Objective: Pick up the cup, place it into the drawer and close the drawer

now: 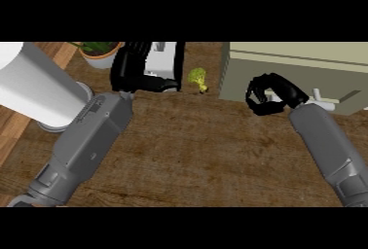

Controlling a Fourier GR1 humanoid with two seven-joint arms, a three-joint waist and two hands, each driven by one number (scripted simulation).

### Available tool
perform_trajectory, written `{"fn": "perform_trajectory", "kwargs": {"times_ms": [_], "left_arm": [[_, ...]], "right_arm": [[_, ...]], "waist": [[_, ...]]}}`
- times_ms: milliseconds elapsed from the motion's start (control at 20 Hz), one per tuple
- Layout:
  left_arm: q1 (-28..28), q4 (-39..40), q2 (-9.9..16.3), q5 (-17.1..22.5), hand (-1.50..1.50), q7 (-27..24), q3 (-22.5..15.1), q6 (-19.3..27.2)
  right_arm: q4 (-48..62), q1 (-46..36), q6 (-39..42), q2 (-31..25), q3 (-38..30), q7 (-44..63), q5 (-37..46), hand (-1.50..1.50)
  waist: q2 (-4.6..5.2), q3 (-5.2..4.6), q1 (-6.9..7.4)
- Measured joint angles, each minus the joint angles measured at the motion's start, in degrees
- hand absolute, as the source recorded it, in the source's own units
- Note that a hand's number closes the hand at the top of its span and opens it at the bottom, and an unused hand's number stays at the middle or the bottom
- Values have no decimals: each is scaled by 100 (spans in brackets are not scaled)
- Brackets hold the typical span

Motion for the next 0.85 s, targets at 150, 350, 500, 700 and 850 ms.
{"fn": "perform_trajectory", "kwargs": {"times_ms": [150, 350, 500, 700, 850], "left_arm": [[110, -93, 74, 17, -150, 48, -17, -116], [213, -211, 129, 17, -150, 80, -60, -247], [282, -269, 175, 38, -150, 95, -64, -349], [354, -346, 189, 60, -150, 106, -76, -440], [397, -393, 222, 89, -150, 124, -65, -505]], "right_arm": [[40, -3, 217, -44, -98, -43, -156, 150], [21, 21, 554, -133, -179, -102, -340, 150], [-35, 59, 773, -197, -228, -119, -466, 150], [-133, 129, 1057, -281, -288, -99, -632, 150], [-196, 163, 1246, -339, -303, -106, -718, 150]], "waist": [[-1, 11, 48], [14, 33, 111], [35, 40, 155], [54, 52, 217], [72, 65, 246]]}}
